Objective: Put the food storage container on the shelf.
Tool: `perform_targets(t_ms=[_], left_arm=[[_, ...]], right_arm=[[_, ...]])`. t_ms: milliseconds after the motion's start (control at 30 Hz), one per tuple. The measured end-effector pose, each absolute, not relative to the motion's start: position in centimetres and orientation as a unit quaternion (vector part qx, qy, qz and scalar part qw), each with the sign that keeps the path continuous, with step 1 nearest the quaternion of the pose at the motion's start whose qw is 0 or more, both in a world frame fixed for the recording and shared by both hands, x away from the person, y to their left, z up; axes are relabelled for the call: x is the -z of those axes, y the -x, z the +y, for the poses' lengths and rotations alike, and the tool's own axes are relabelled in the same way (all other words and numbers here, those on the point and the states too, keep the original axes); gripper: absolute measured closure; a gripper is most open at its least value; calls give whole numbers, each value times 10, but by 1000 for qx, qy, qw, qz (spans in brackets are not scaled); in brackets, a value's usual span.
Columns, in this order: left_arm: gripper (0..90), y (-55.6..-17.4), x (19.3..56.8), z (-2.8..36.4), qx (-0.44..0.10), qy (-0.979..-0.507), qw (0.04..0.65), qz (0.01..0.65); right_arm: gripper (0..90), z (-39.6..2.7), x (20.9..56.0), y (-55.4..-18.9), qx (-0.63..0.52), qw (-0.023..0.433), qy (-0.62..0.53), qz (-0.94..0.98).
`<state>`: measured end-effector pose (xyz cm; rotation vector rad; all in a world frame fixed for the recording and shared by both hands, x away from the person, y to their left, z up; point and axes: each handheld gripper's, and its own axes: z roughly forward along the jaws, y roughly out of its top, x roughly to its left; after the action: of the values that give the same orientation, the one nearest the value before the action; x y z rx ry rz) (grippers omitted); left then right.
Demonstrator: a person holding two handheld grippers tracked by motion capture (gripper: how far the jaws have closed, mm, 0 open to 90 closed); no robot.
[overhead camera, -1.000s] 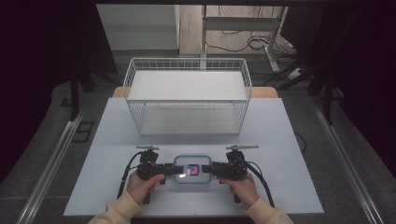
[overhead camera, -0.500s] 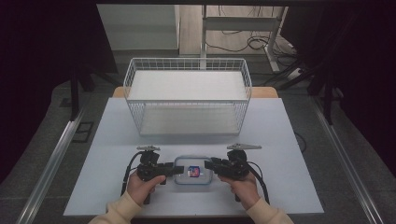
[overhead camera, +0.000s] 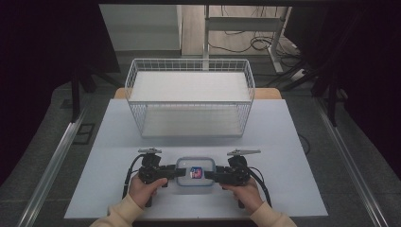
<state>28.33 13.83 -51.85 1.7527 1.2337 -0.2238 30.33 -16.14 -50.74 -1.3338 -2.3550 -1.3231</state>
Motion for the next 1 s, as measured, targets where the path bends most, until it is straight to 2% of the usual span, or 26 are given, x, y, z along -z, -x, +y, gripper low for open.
perform_targets(t_ms=[300,600,1000], left_arm=[[465,-280,517,136,82,-717,473,506],[464,-278,511,135,74,-716,478,504],[464,-289,477,135,36,-723,494,481]], right_arm=[[473,-164,507,-304,441,85,460,-766],[475,-163,502,-301,445,72,461,-764],[474,-162,472,-310,464,32,432,-773]])
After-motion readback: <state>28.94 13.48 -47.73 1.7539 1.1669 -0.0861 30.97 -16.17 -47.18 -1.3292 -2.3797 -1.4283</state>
